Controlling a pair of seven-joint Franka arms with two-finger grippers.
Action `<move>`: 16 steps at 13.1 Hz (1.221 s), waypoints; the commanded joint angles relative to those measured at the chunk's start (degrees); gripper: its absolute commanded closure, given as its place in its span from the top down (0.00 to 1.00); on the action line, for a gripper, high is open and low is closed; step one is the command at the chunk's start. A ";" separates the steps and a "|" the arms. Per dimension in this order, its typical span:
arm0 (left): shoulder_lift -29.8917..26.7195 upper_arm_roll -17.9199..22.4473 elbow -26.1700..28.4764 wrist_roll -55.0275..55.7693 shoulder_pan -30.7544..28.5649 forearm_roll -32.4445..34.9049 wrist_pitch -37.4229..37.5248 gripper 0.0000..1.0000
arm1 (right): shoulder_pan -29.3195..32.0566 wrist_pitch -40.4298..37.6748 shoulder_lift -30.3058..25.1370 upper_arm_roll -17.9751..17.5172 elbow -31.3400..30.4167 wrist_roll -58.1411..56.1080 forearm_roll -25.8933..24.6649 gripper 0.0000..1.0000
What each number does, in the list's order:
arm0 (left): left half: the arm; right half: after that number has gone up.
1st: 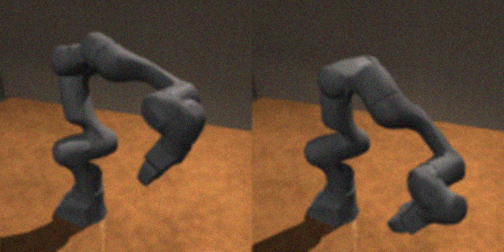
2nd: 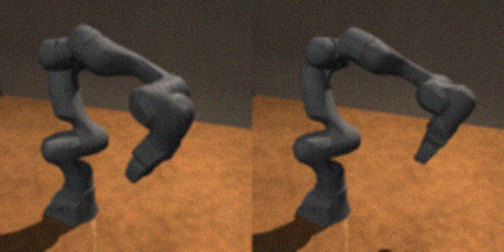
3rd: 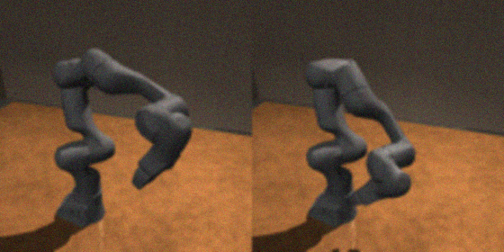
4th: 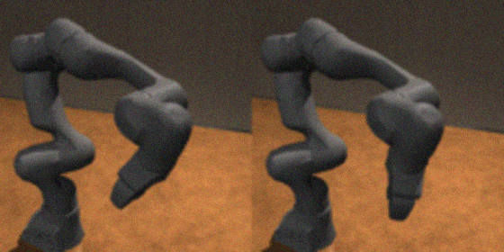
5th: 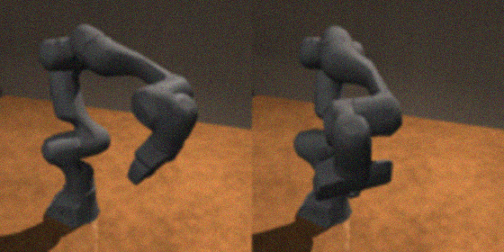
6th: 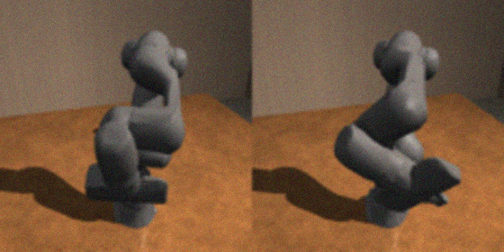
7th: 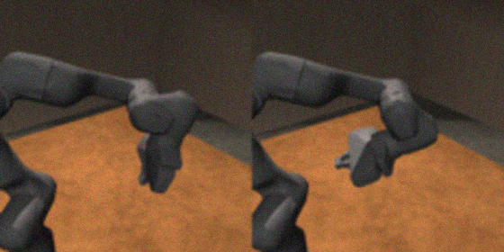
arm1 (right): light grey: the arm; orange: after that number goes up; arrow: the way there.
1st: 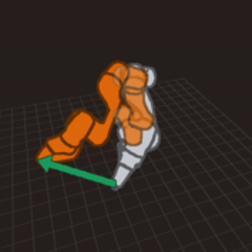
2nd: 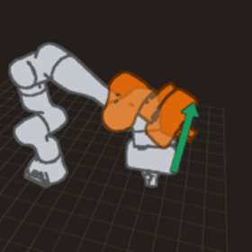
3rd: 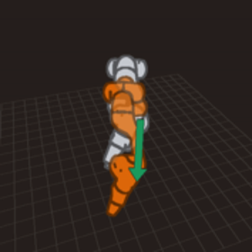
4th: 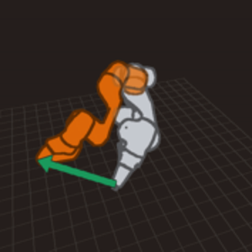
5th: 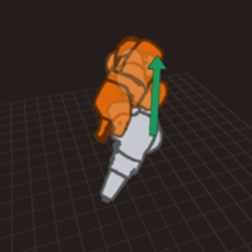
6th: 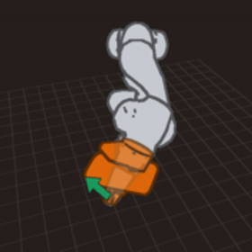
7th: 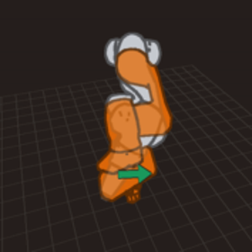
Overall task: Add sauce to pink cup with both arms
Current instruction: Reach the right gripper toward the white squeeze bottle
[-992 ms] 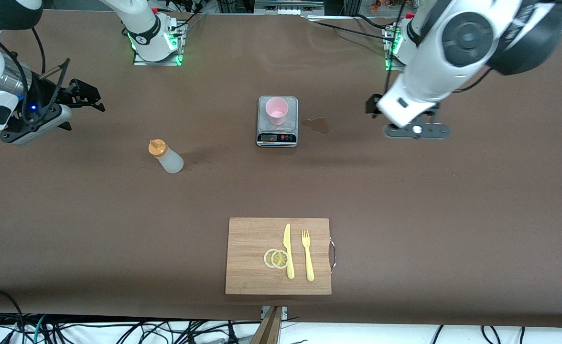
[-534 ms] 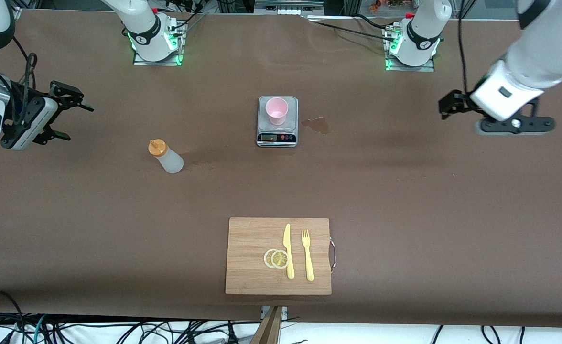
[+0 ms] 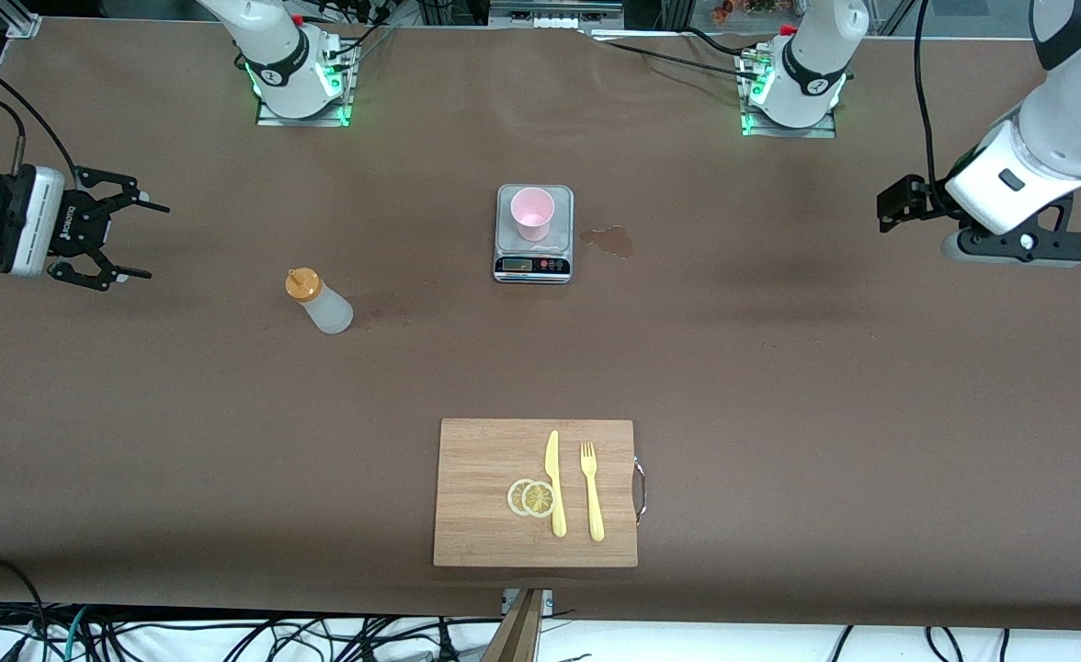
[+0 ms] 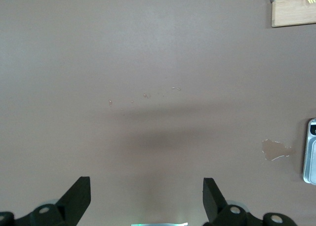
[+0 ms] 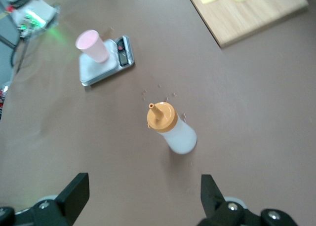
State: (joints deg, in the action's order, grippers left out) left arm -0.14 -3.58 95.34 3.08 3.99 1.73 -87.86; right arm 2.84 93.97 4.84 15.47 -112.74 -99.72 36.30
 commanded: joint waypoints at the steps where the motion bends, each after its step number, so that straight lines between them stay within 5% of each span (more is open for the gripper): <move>1: -2.94 2.26 3.88 -2.29 1.73 -1.02 -1.43 1.00 | 3.13 -0.36 5.50 0.44 -3.80 -19.39 9.54 1.00; 7: -3.99 0.77 5.03 -1.50 0.67 -1.90 -0.91 1.00 | 5.77 -8.27 20.10 1.67 -6.27 -45.27 23.89 1.00; 16: -3.82 0.59 4.59 -1.59 -0.38 -1.99 -0.73 1.00 | 4.20 -8.72 29.88 0.88 -6.00 -51.89 34.10 1.00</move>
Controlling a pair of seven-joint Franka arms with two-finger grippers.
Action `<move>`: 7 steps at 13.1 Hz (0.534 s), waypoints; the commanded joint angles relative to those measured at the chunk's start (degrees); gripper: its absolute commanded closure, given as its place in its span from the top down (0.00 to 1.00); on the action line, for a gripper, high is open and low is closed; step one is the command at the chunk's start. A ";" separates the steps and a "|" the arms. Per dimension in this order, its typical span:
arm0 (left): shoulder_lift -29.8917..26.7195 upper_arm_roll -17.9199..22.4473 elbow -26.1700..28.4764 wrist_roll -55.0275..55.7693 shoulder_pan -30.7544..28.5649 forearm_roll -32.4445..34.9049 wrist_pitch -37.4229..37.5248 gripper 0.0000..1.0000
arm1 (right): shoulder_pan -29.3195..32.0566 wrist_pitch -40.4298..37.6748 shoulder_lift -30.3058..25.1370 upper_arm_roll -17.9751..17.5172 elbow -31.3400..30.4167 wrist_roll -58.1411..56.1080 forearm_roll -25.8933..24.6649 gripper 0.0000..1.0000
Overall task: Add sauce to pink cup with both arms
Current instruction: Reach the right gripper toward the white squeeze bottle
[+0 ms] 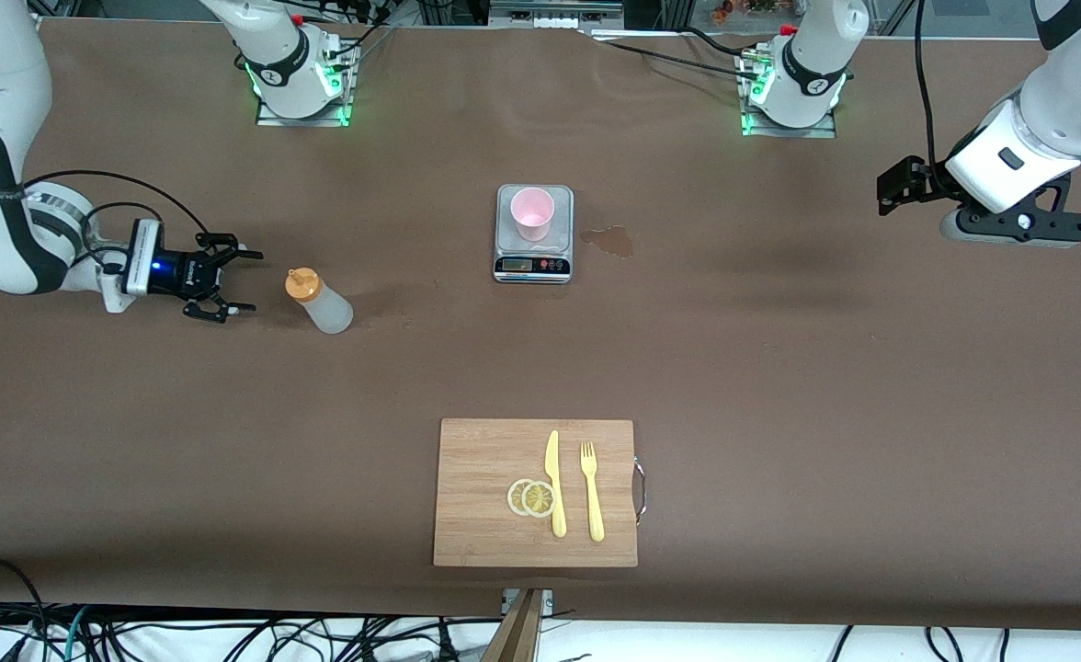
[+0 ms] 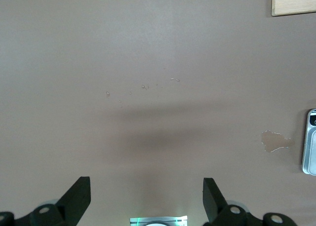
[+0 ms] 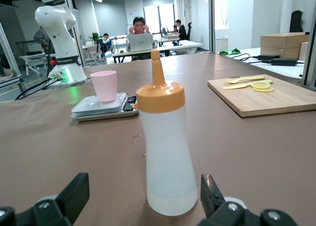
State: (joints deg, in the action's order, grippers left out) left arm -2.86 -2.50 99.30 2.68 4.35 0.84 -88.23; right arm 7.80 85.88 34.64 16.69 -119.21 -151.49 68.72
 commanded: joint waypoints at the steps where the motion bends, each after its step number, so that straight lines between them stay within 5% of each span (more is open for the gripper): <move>1: -1.10 -0.48 0.63 -1.19 -0.74 -1.10 -0.37 1.00 | -1.82 -0.28 0.25 -0.34 0.47 -0.29 2.72 1.00; 7: -1.10 -0.57 0.55 -1.19 -0.57 -1.10 -0.37 1.00 | -5.25 -0.72 0.78 -2.45 -0.05 -4.06 8.80 1.00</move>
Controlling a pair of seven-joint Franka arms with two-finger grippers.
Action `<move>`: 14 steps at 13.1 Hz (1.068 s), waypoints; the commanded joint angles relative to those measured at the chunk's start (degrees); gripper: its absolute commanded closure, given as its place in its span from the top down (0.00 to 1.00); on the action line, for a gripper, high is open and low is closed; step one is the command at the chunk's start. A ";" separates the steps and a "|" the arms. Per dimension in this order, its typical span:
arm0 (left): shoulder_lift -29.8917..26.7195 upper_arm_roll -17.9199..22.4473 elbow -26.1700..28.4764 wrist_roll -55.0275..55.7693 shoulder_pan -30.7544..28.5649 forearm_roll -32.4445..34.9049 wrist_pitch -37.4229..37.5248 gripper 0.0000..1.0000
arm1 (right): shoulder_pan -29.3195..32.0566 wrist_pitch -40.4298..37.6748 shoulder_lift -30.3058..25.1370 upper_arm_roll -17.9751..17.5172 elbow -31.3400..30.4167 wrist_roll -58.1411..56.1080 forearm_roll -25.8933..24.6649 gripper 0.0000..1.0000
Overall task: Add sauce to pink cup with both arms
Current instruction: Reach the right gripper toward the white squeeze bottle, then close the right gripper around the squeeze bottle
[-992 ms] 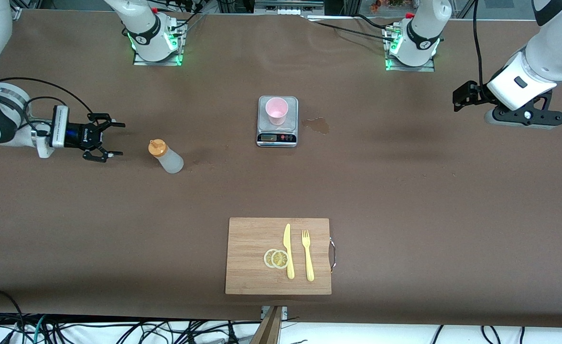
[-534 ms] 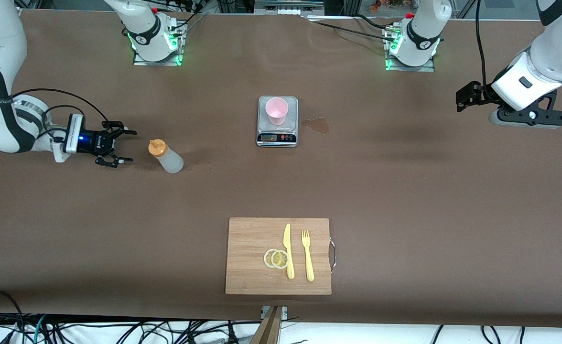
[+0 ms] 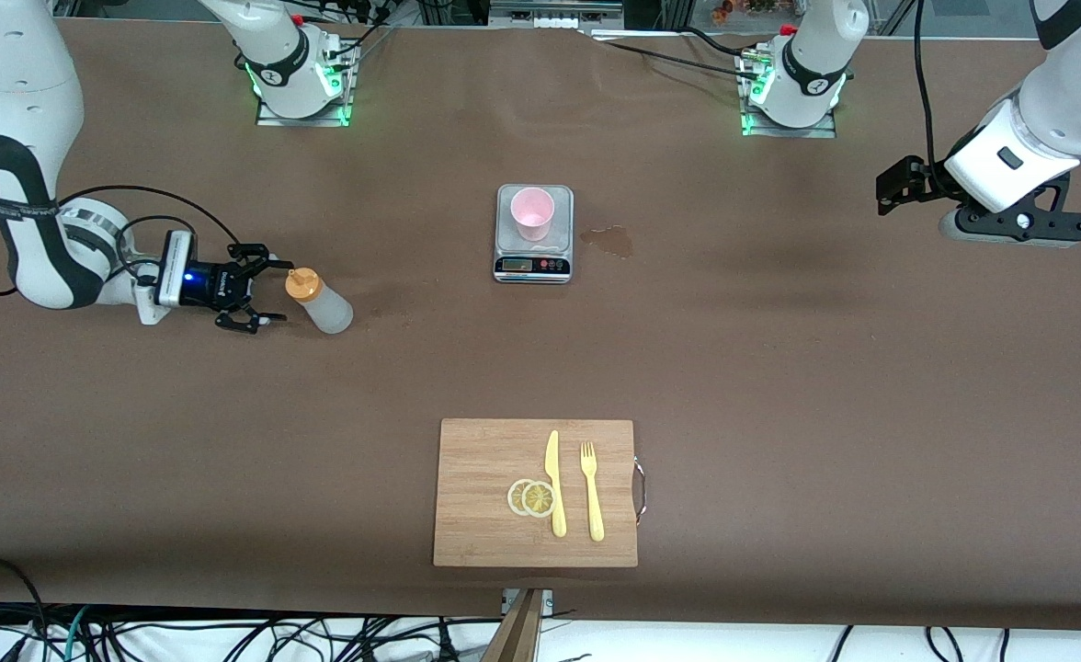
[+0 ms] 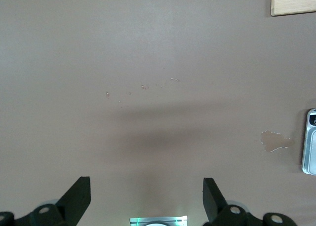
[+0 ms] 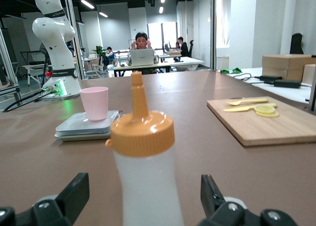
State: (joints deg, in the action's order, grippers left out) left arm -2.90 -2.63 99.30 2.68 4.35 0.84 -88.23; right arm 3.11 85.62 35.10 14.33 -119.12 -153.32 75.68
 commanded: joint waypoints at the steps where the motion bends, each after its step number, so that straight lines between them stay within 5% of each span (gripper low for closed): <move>1: -1.06 -0.45 0.55 -1.10 -0.22 -1.10 -0.37 1.00 | -0.56 -0.54 0.41 -0.17 -0.15 -3.03 1.84 1.00; 14: -0.97 -0.88 -0.16 -0.93 -0.13 -1.10 -0.19 1.00 | -5.74 -0.81 5.50 -0.44 0.02 -9.46 6.32 1.00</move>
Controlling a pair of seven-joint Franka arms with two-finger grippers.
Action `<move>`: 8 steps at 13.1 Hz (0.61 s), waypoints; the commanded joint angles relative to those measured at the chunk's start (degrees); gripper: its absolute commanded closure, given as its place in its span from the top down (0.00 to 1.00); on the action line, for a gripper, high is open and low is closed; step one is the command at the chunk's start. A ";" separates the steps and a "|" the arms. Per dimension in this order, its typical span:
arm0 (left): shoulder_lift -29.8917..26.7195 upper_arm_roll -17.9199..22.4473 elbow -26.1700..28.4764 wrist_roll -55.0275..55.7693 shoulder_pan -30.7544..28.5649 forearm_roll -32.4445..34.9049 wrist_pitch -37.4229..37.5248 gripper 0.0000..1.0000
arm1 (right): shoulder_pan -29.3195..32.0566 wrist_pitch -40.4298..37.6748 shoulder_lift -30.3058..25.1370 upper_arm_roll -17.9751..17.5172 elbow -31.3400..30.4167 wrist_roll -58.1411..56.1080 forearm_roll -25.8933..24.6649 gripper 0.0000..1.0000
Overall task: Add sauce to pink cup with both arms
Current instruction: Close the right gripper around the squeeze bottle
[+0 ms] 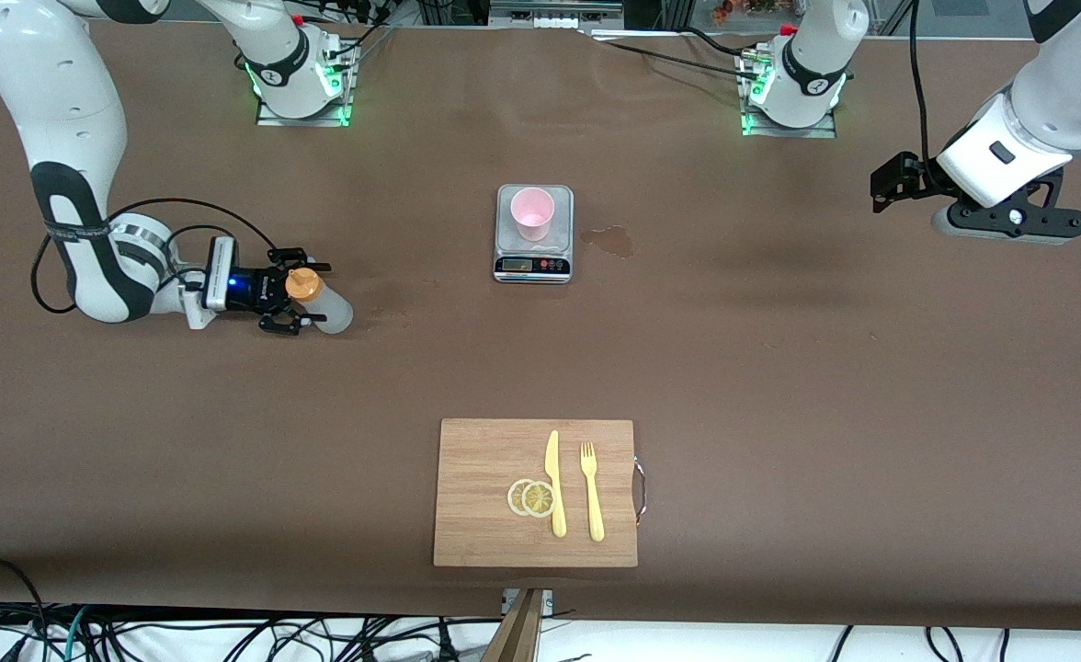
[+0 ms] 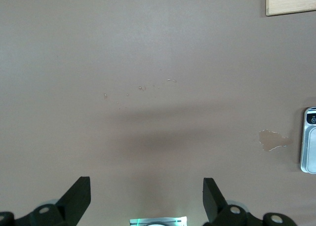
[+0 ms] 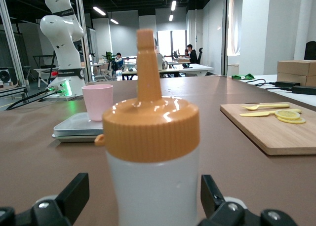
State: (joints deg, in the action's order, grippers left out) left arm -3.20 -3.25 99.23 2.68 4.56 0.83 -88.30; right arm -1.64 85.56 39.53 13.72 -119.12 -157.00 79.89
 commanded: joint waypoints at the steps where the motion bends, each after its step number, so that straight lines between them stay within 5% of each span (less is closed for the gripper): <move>1: -0.66 -0.26 0.00 -0.84 -0.34 -1.09 -0.03 1.00 | -1.43 -0.74 1.16 0.16 0.03 -5.68 2.46 1.00; 5: -0.58 -0.26 -0.18 -0.92 -0.34 -1.09 1.38 1.00 | -2.41 -0.48 1.43 -0.97 0.12 -5.25 4.39 0.97; 7: -0.58 -1.13 -0.88 -0.84 -0.17 -1.09 1.38 1.00 | -2.49 -0.39 1.34 -0.98 0.38 -4.98 4.40 0.65; 8: -0.58 -1.75 -0.88 -0.84 -0.25 -1.09 1.81 1.00 | -2.49 -0.22 1.43 -0.98 1.08 -4.72 4.40 0.40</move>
State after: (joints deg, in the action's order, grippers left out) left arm -3.26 -3.78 99.04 2.68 4.60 0.81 -87.71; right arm -4.01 85.59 40.14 12.81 -118.94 -157.05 83.01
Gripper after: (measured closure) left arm 0.000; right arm 0.132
